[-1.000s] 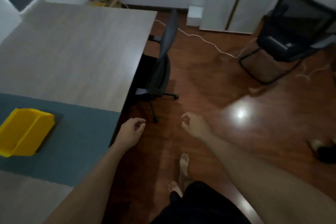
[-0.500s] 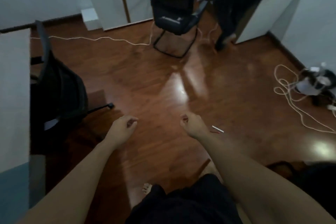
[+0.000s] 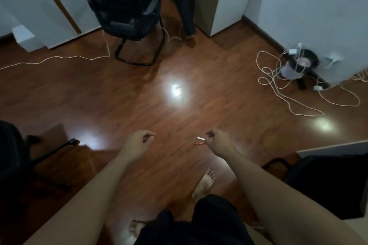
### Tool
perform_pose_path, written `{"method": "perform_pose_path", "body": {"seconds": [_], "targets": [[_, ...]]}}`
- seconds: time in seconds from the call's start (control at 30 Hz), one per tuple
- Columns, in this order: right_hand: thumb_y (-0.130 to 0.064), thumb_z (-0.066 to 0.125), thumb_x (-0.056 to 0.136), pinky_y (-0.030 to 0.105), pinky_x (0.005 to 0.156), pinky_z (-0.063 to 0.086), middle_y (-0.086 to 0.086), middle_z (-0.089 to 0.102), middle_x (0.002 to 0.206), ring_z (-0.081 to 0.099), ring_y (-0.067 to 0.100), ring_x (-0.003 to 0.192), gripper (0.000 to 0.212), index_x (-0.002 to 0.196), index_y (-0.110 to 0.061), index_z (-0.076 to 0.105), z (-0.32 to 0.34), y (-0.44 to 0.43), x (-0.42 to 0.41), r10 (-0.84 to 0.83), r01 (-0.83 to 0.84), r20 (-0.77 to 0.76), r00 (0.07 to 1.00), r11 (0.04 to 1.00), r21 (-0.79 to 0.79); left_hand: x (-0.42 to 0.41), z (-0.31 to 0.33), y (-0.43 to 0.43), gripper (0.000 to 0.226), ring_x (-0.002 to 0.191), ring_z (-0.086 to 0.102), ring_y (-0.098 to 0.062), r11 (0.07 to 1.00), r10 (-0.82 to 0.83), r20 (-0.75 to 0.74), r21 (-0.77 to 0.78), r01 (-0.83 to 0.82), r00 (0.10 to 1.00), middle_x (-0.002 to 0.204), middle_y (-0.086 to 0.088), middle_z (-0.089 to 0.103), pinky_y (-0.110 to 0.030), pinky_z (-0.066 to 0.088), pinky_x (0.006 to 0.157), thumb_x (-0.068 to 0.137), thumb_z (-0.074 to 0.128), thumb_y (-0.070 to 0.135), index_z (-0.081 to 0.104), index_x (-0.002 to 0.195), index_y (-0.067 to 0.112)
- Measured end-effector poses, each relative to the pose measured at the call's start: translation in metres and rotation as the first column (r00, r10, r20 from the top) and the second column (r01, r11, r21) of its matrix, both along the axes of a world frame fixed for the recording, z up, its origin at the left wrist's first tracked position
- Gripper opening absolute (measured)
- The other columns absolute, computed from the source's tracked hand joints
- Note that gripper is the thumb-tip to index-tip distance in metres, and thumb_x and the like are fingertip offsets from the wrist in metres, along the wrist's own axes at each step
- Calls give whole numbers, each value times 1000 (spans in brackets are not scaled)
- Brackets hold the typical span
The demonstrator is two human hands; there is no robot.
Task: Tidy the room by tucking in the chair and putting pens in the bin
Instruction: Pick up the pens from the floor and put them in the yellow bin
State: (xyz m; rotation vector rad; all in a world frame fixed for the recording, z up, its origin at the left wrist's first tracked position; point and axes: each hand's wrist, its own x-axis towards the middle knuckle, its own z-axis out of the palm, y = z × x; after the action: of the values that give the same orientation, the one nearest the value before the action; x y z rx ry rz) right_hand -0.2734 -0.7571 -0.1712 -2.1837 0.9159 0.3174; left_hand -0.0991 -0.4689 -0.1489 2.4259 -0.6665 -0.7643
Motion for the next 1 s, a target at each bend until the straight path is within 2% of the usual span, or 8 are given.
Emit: {"method": "perform_pose_path", "body": {"seconds": [0.1,0.23,0.33,0.5,0.63,0.73,0.9,1.0], "targets": [[-23,70,94,28,82,44,9,76,117,69,29,111,28,119,-11,73,-12,-51,-9,-51,51,-32,998,999,5,-5,-6,-53,16,95,70,-14,1000,-12,-33,4,12,999,116,1,74,-29,54,85,101,67,22,77,112,28],[-26,68,92,37,90,53,8,76,117,70,31,111,29,118,-16,73,-31,-98,-18,-114,116,-80,990,993,24,-9,-17,-98,15,100,72,-15,998,-53,-93,26,56,994,113,2,73,-37,58,95,101,67,25,72,106,38],[-24,67,93,38,92,55,8,76,115,70,30,110,26,116,-13,74,-47,-121,-18,-163,167,-82,983,985,48,0,-29,-122,17,102,72,-17,992,-87,-128,77,97,988,112,0,73,-39,58,97,100,65,27,77,111,32],[-24,68,92,36,90,56,8,77,112,71,28,103,26,115,-13,75,-99,-146,-7,-239,245,-85,967,967,72,21,-73,-176,24,107,69,-18,965,-212,-132,129,228,968,119,0,70,-30,51,88,105,60,28,76,122,21],[-21,68,93,34,90,53,10,75,117,70,29,106,28,118,-10,74,-182,-166,10,-266,270,-74,961,961,62,36,-166,-217,22,106,69,-16,953,-260,-168,115,281,951,118,1,70,-24,41,85,106,60,27,76,119,22],[-23,66,95,34,92,53,9,72,121,68,27,109,30,121,-11,72,-269,-178,20,-268,275,-96,959,959,65,41,-259,-244,24,108,71,-19,938,-295,-202,123,323,934,119,-3,73,-23,43,86,104,62,24,77,121,16],[-26,64,94,36,91,55,6,71,122,68,25,107,30,122,-15,71,-441,-196,38,-259,269,-131,957,961,68,48,-438,-280,23,106,73,-22,923,-324,-253,129,364,912,115,-8,77,-20,42,83,100,65,18,79,117,12],[-25,64,94,39,94,55,7,71,123,66,26,112,31,123,-14,71,-543,-206,51,-215,226,-146,966,972,59,50,-550,-298,23,107,73,-21,923,-312,-290,132,361,905,116,-7,77,-21,43,85,99,64,18,78,116,14]]}}
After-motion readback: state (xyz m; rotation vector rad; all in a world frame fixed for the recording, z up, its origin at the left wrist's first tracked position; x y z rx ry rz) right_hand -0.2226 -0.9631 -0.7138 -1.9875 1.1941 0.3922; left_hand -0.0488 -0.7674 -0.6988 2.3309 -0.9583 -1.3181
